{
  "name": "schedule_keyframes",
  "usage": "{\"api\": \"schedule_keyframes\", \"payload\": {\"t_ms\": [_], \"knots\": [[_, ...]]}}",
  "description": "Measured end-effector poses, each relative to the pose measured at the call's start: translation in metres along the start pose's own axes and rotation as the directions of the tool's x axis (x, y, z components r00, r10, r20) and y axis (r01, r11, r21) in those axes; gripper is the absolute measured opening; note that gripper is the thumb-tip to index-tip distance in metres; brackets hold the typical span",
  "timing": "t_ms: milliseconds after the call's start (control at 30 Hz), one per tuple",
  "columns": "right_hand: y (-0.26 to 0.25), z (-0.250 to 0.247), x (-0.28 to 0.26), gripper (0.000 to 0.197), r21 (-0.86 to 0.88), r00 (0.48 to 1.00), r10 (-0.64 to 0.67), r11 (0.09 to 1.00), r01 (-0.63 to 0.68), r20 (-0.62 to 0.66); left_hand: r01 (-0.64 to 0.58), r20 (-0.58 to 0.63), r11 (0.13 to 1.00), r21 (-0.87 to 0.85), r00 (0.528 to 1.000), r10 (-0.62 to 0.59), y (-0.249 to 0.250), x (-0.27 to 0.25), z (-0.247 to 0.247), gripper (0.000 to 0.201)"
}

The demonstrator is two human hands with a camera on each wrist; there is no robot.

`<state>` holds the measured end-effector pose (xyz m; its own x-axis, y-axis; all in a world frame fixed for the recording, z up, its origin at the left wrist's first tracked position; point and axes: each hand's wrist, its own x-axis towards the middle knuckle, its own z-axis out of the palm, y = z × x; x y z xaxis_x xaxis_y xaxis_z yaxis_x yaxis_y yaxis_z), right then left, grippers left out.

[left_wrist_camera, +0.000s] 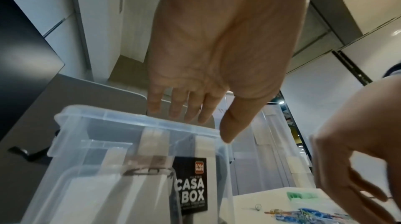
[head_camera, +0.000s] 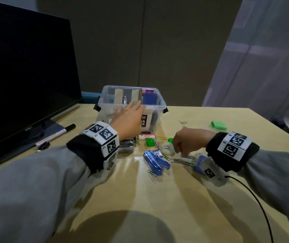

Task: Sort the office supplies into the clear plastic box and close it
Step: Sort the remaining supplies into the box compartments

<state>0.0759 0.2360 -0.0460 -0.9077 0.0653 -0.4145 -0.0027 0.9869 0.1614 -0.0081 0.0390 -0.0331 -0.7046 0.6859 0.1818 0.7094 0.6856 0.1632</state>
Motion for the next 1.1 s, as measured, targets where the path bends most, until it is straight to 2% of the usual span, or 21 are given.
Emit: {"api": "schedule_keyframes", "payload": {"t_ms": [100, 233, 333, 467, 567, 633, 700, 767, 800, 867, 933, 967, 1033, 1100], "knots": [[0.002, 0.007, -0.001, 0.026, 0.006, 1.0, -0.007, 1.0, 0.007, 0.028, 0.034, 0.092, 0.994, 0.099, 0.995, -0.043, 0.0, 0.006, 0.007, 0.076], [-0.004, 0.016, 0.003, 0.041, -0.044, 1.0, -0.009, 0.999, 0.009, -0.013, 0.038, 0.056, 0.986, 0.163, 0.997, -0.048, 0.001, 0.008, 0.013, 0.08], [-0.013, 0.018, 0.008, 0.035, -0.1, 0.998, -0.011, 0.995, 0.005, -0.059, 0.041, 0.023, 0.981, 0.19, 0.999, -0.046, 0.0, 0.008, 0.015, 0.08], [-0.019, 0.016, 0.01, 0.025, -0.128, 0.997, -0.057, 0.991, 0.05, -0.053, 0.025, 0.007, 0.982, 0.188, 1.0, -0.027, -0.002, 0.009, 0.016, 0.079], [-0.014, 0.008, 0.007, 0.028, -0.098, 0.993, -0.059, 0.994, 0.05, -0.102, 0.003, -0.058, 0.994, 0.107, 0.998, 0.003, -0.001, 0.007, 0.018, 0.067], [-0.007, -0.004, 0.003, 0.018, -0.007, 0.977, -0.071, 0.997, 0.071, -0.199, -0.068, -0.16, 0.998, -0.009, 0.985, 0.066, 0.004, 0.004, 0.02, 0.053], [0.002, -0.019, -0.004, 0.013, 0.106, 0.941, -0.084, 0.987, 0.125, -0.328, -0.148, -0.182, 0.975, -0.167, 0.976, 0.117, 0.014, 0.002, 0.02, 0.041], [0.007, -0.03, -0.011, 0.013, 0.162, 0.881, -0.101, 0.967, 0.196, -0.463, -0.136, -0.093, 0.918, -0.373, 0.99, 0.109, 0.028, 0.003, 0.018, 0.037], [0.008, -0.033, -0.014, 0.015, 0.176, 0.853, -0.11, 0.957, 0.229, -0.509, -0.088, -0.032, 0.855, -0.511, 0.996, 0.083, 0.035, 0.005, 0.018, 0.035], [0.009, -0.038, -0.02, 0.015, 0.178, 0.823, -0.125, 0.948, 0.264, -0.554, 0.051, 0.083, 0.63, -0.775, 0.996, 0.021, 0.047, 0.011, 0.017, 0.028], [0.01, -0.04, -0.025, 0.01, 0.162, 0.792, -0.133, 0.946, 0.28, -0.595, 0.15, 0.15, 0.409, -0.9, 0.988, -0.031, 0.055, 0.016, 0.017, 0.018], [0.012, -0.038, -0.027, 0.01, 0.156, 0.77, -0.134, 0.944, 0.291, -0.624, 0.169, 0.163, 0.343, -0.924, 0.986, -0.047, 0.057, 0.017, 0.017, 0.014], [0.017, -0.036, -0.03, 0.01, 0.169, 0.741, -0.134, 0.933, 0.319, -0.659, 0.179, 0.168, 0.284, -0.942, 0.984, -0.062, 0.059, 0.019, 0.018, 0.01], [0.024, -0.034, -0.032, 0.009, 0.197, 0.771, -0.14, 0.925, 0.326, -0.621, 0.172, 0.155, 0.293, -0.941, 0.985, -0.081, 0.059, 0.021, 0.02, 0.01]]}}
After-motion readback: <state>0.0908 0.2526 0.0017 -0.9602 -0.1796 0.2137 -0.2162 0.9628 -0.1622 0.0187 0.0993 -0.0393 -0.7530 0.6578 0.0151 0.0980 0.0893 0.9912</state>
